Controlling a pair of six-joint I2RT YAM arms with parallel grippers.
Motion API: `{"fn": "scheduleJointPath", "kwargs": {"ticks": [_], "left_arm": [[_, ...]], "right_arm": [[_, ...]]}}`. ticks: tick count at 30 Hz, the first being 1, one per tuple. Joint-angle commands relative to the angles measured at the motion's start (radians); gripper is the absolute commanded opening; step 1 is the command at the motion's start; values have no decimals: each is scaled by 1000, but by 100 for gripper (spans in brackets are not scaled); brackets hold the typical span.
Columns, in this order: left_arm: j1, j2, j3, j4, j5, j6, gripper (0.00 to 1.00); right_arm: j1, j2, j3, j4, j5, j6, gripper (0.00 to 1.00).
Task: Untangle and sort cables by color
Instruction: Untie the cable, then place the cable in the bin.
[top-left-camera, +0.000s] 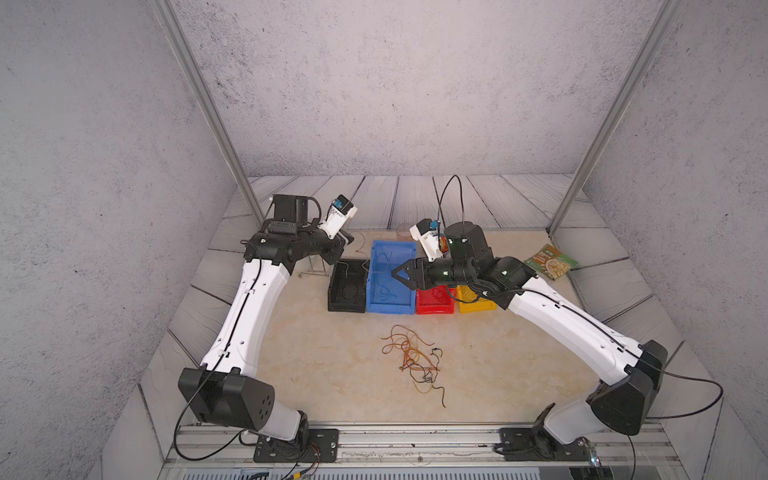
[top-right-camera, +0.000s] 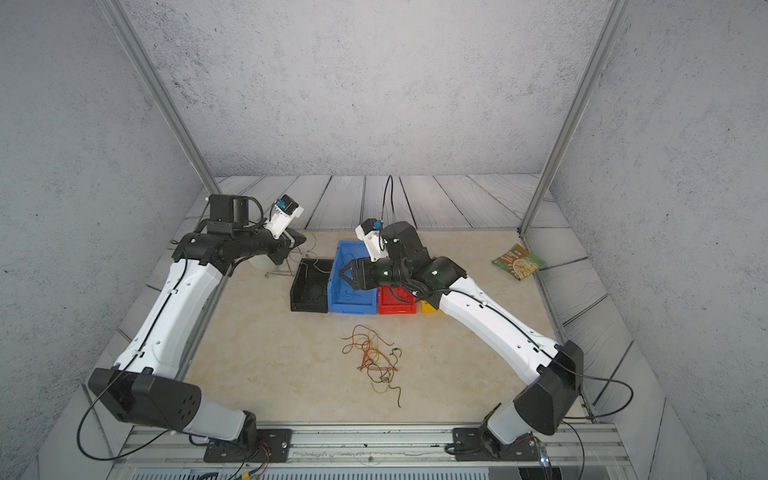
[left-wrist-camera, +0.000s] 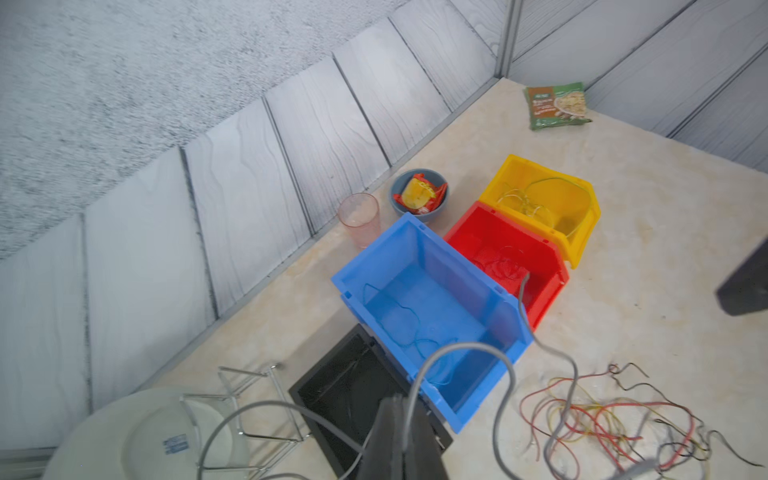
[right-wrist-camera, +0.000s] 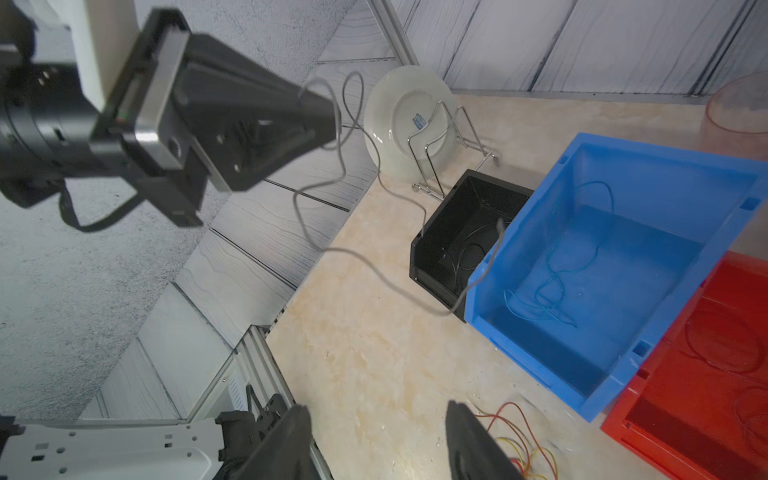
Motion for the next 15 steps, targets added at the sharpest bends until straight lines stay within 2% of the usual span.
{"fn": "scheduleJointPath", "kwargs": {"ticks": [1, 10, 15], "left_arm": [[12, 60, 42, 36, -87, 80, 0], [50, 199, 81, 163, -157, 6, 0], [57, 221, 39, 239, -374, -55, 0]], "right_arm": [[5, -88, -25, -55, 50, -49, 57], [4, -166, -114, -96, 90, -64, 56], [4, -170, -145, -119, 89, -59, 56]]}}
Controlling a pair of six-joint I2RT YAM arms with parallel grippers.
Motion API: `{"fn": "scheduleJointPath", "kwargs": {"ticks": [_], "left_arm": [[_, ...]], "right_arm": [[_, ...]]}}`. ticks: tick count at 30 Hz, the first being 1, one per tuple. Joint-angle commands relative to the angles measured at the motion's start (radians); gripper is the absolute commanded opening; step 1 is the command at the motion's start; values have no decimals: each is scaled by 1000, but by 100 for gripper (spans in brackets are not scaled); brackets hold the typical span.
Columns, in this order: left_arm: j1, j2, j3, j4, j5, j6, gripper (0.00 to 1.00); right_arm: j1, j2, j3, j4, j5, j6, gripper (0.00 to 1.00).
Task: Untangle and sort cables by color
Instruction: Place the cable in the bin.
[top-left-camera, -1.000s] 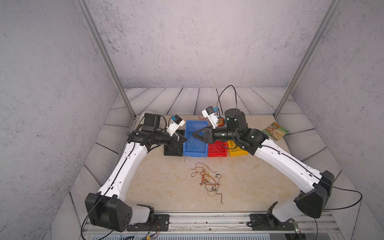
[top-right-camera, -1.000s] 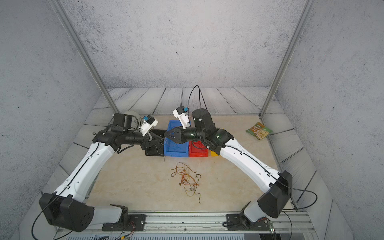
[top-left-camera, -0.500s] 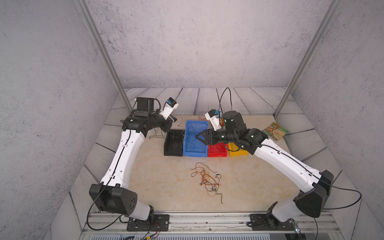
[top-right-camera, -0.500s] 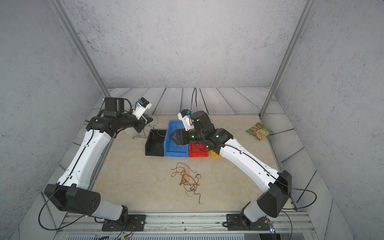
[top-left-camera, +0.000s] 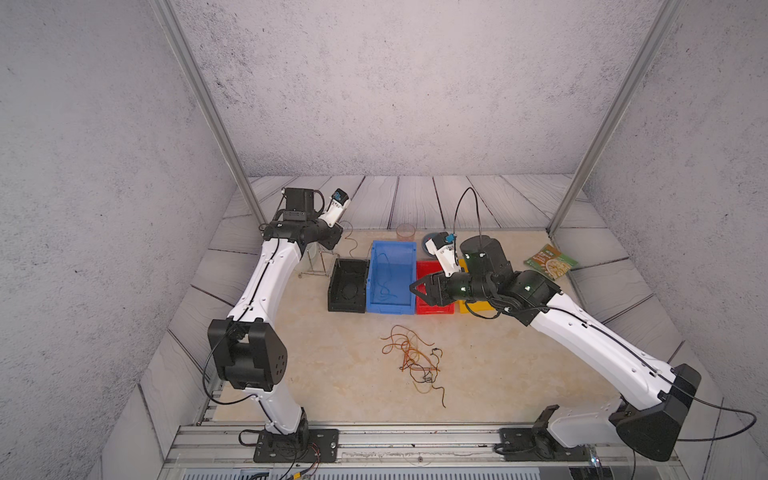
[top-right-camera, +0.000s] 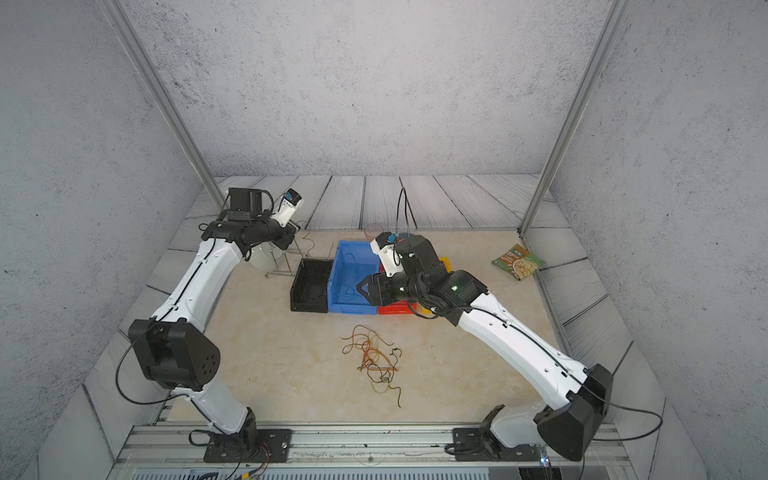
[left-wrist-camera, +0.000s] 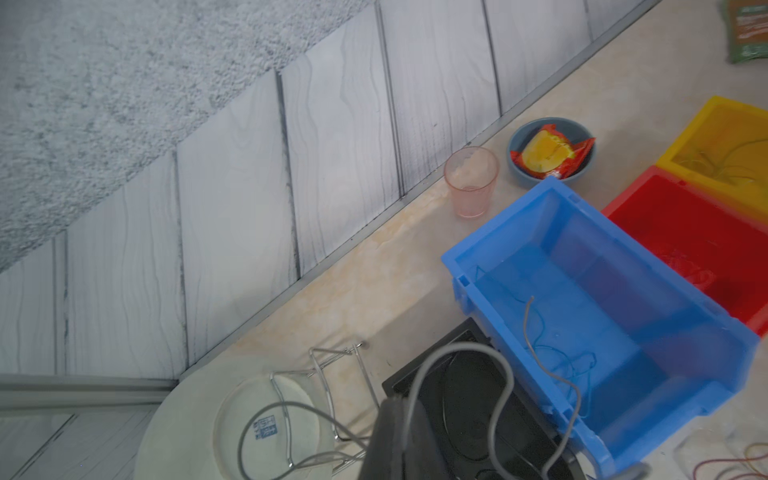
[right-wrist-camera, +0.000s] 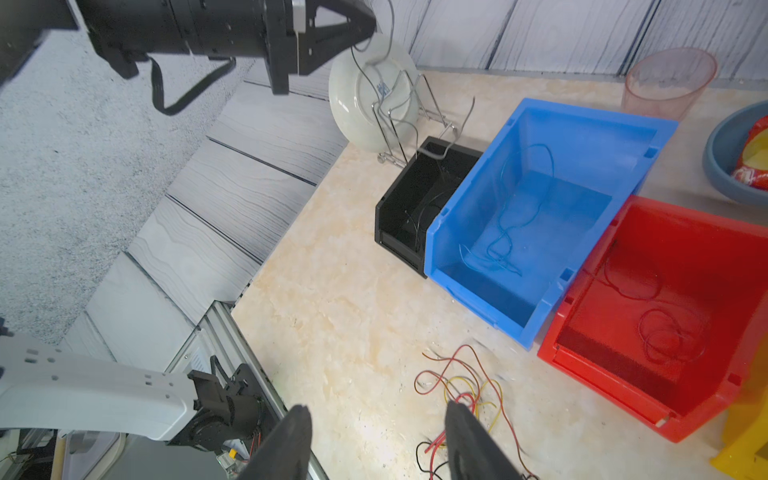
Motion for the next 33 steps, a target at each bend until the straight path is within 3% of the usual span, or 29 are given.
{"fn": "scheduleJointPath", "kwargs": {"ticks": [1, 14, 21, 25, 29, 33], "left_arm": [[11, -7, -27, 84, -162, -42, 0], [-10, -52, -134, 100, -197, 5, 0], [-113, -45, -224, 149, -389, 191, 0], [-141, -30, -236, 159, -446, 224, 0], [-174, -7, -238, 181, -609, 328, 0], [-176, -29, -248, 197, -679, 409, 0]], "right_arm": [[4, -23, -19, -26, 20, -8, 56], [4, 7, 10, -62, 23, -21, 55], [6, -15, -4, -79, 29, -22, 55], [5, -27, -14, -88, 36, -25, 55], [5, -39, -24, -93, 39, -28, 55], [6, -47, -33, -97, 40, -32, 55]]}}
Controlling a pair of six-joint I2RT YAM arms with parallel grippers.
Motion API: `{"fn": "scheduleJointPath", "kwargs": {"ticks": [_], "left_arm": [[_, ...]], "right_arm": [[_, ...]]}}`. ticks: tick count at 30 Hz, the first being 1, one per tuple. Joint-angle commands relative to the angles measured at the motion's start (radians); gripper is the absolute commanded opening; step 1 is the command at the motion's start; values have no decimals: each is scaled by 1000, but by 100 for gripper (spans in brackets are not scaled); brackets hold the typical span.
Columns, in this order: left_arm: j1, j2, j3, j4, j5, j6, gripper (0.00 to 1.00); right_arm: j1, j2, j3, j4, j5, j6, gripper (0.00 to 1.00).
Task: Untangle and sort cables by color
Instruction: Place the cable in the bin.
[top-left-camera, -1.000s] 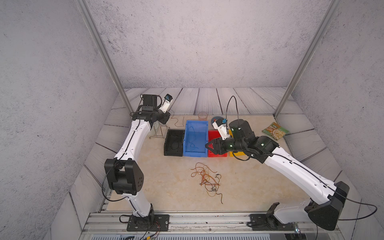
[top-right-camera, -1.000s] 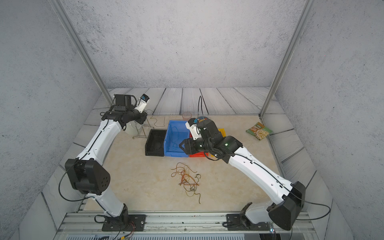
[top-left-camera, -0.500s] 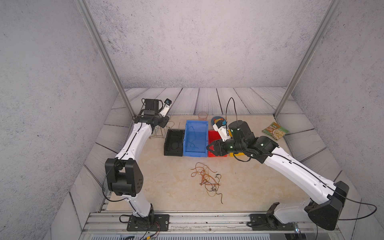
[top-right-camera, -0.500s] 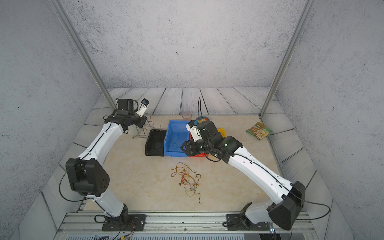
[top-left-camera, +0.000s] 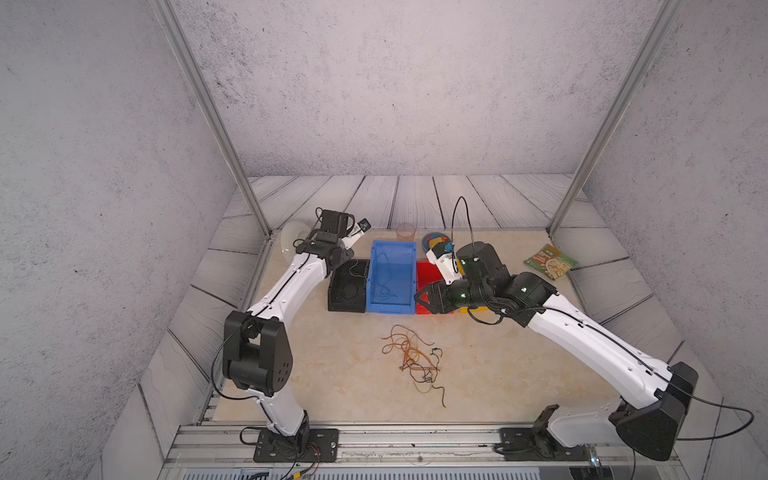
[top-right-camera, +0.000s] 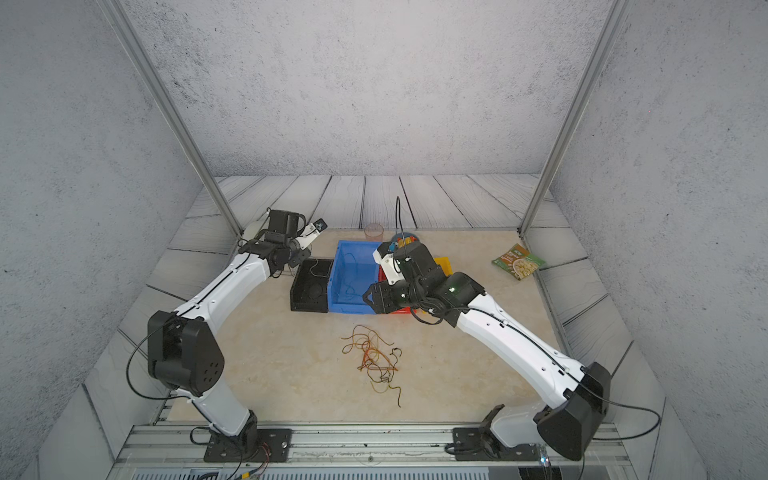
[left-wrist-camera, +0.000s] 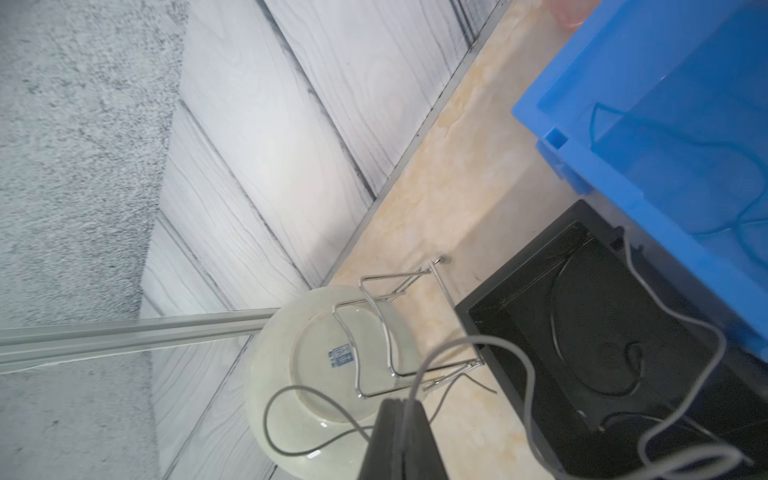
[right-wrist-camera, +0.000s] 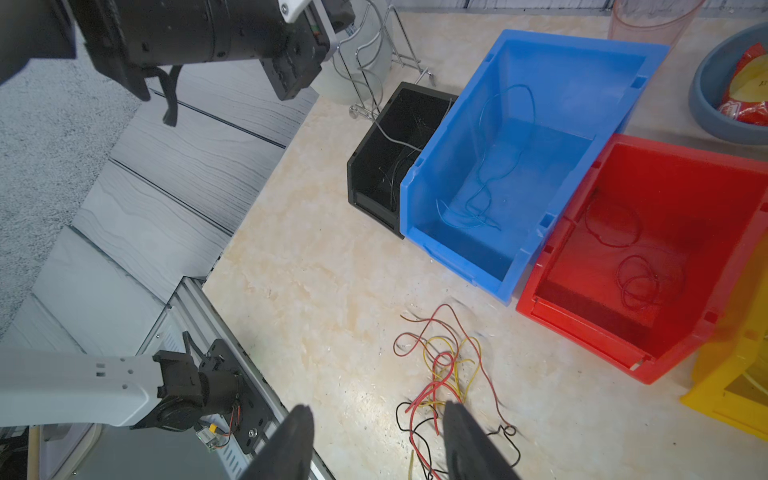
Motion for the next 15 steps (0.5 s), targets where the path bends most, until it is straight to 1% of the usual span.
{"fn": "scheduleJointPath", "kwargs": {"ticks": [1, 4, 8, 12, 15], "left_arm": [[-1, -19, -15, 45, -116, 115, 0], [4, -50, -51, 83, -151, 191, 0], [12, -74, -85, 115, -160, 262, 0], [-5, -51, -85, 90, -163, 261, 0], [-48, -18, -115, 117, -209, 291, 0]], "right_arm": [[3, -47, -11, -20, 18, -19, 55], [4, -49, -11, -24, 18, -23, 55], [4, -55, -14, -24, 18, -27, 55], [4, -52, -17, -21, 14, -24, 54], [3, -53, -17, -21, 9, -21, 54]]}}
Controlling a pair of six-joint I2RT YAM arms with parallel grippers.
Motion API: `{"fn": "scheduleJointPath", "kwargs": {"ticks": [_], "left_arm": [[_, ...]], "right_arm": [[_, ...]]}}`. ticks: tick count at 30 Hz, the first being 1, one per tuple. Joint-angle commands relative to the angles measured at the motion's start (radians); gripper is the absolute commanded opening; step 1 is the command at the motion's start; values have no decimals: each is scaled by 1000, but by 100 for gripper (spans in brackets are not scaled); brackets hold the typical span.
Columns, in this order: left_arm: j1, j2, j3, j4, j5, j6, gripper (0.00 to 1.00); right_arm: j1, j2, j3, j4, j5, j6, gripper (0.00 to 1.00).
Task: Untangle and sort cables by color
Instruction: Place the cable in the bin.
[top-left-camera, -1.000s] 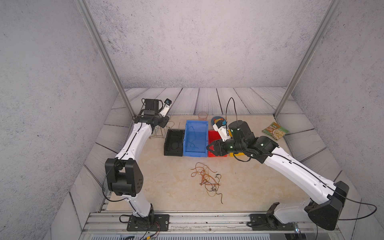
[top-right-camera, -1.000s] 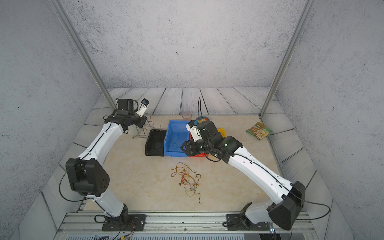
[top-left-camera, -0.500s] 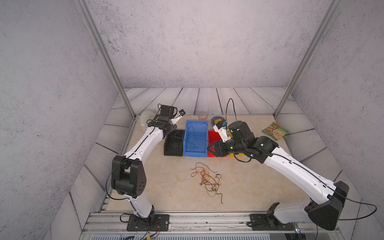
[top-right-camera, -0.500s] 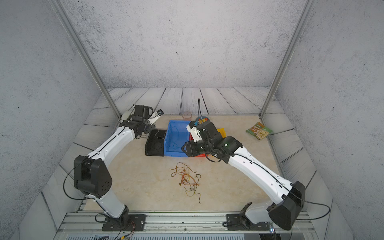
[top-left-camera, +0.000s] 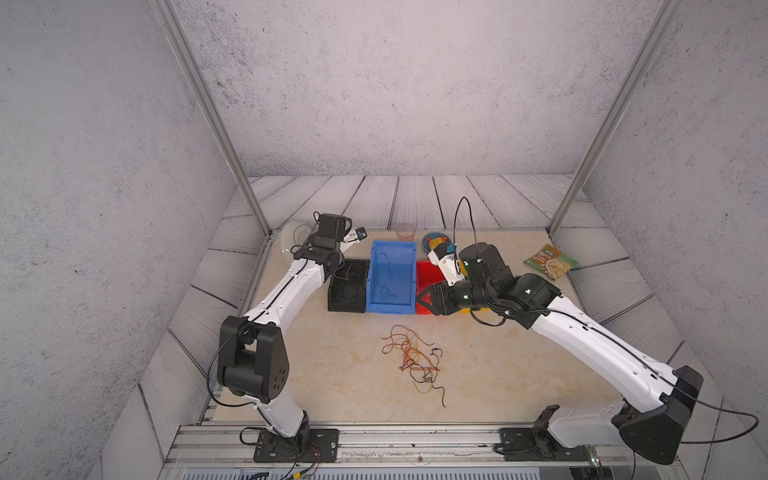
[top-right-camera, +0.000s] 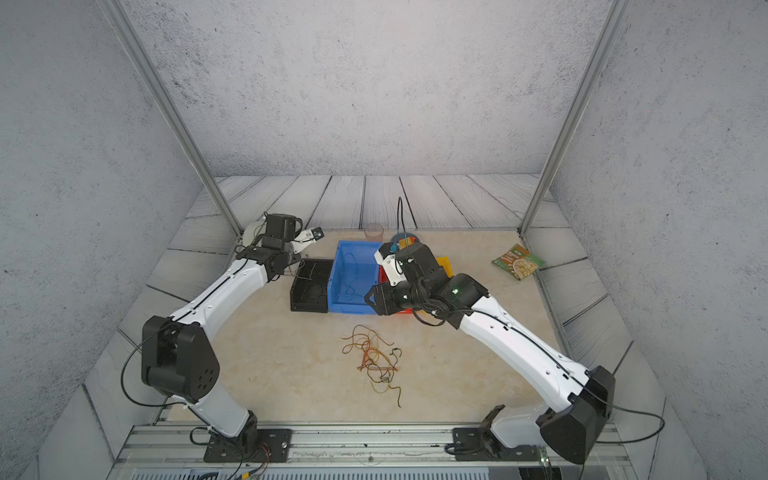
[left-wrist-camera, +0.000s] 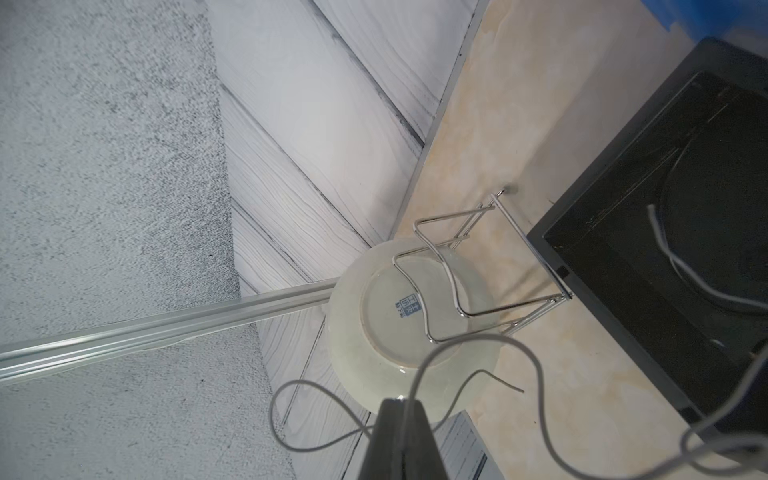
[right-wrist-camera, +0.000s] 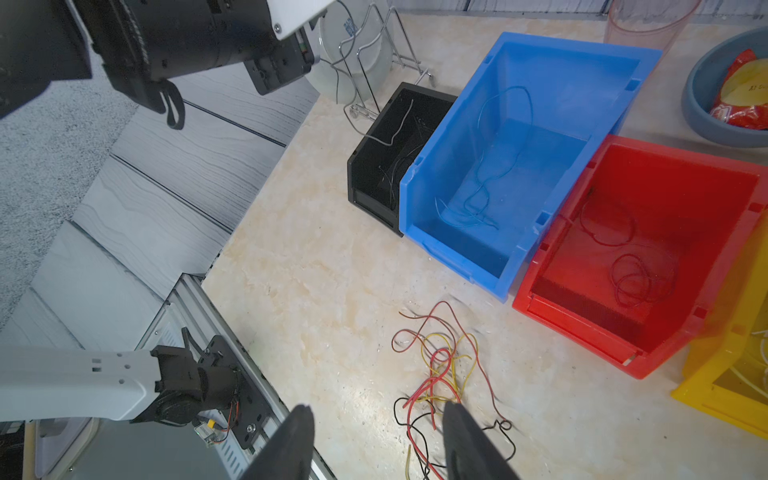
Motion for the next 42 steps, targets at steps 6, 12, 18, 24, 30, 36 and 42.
{"fn": "scheduleJointPath", "kwargs": {"ticks": [6, 12, 18, 24, 30, 36, 42], "left_arm": [[-106, 80, -13, -17, -29, 12, 0], [-143, 110, 70, -156, 77, -134, 0], [-165, 73, 118, -247, 160, -238, 0], [-188, 21, 125, -287, 257, -330, 0], [-188, -5, 114, -283, 330, -389, 0], [-188, -25, 121, -282, 375, -425, 0], [-170, -21, 66, -212, 350, -389, 0]], "right_arm": [[3, -56, -20, -33, 24, -16, 54], [3, -70, -38, -28, 29, -13, 54], [3, -68, -45, -27, 31, -17, 54], [3, -53, -41, -17, 20, -16, 54], [3, -52, -45, -17, 17, -12, 54], [3, -52, -48, -18, 18, -11, 54], [4, -48, -47, -16, 11, -8, 54]]}}
